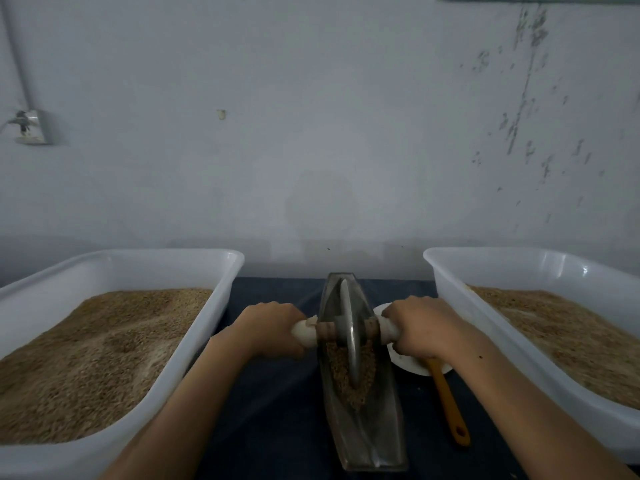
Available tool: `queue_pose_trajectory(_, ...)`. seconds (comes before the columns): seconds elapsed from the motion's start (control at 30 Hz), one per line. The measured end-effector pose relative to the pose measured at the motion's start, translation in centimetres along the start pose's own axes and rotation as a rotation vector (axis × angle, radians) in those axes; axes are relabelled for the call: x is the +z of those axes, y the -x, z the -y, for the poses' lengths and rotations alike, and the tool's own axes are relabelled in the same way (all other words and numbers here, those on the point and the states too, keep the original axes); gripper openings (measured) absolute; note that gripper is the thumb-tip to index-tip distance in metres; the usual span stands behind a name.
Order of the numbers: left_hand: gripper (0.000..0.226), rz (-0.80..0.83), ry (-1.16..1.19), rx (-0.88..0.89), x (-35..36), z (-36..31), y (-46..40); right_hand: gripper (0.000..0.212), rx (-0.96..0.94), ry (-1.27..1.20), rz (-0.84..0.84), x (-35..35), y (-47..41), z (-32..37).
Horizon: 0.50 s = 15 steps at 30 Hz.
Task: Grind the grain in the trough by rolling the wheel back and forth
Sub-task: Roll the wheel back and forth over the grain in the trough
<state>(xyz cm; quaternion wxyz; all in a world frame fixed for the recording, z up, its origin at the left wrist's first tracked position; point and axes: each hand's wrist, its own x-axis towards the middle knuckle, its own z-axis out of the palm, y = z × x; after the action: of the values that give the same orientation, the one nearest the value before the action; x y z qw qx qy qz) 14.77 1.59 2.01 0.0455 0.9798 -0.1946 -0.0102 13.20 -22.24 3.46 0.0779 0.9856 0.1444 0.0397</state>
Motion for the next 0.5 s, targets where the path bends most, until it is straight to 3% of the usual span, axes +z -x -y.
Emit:
queue_pose_trajectory(0.2, 0.022, -0.170, -0.069, -0.028, 0.6, -0.2, -0.8, 0.007, 0.005, -0.016, -0.190, 1.2, -0.7, -0.2)
queue_pose_trajectory(0.37, 0.020, -0.315, -0.158, -0.043, 0.8, -0.5, -1.5, 0.013, 0.020, -0.109, -0.363, 2.7, -0.9, -0.3)
queue_pose_trajectory(0.5, 0.020, -0.285, -0.162, -0.035, 0.7, -0.4, -1.5, 0.009, 0.018, -0.089, -0.332, 2.6, -0.9, -0.3)
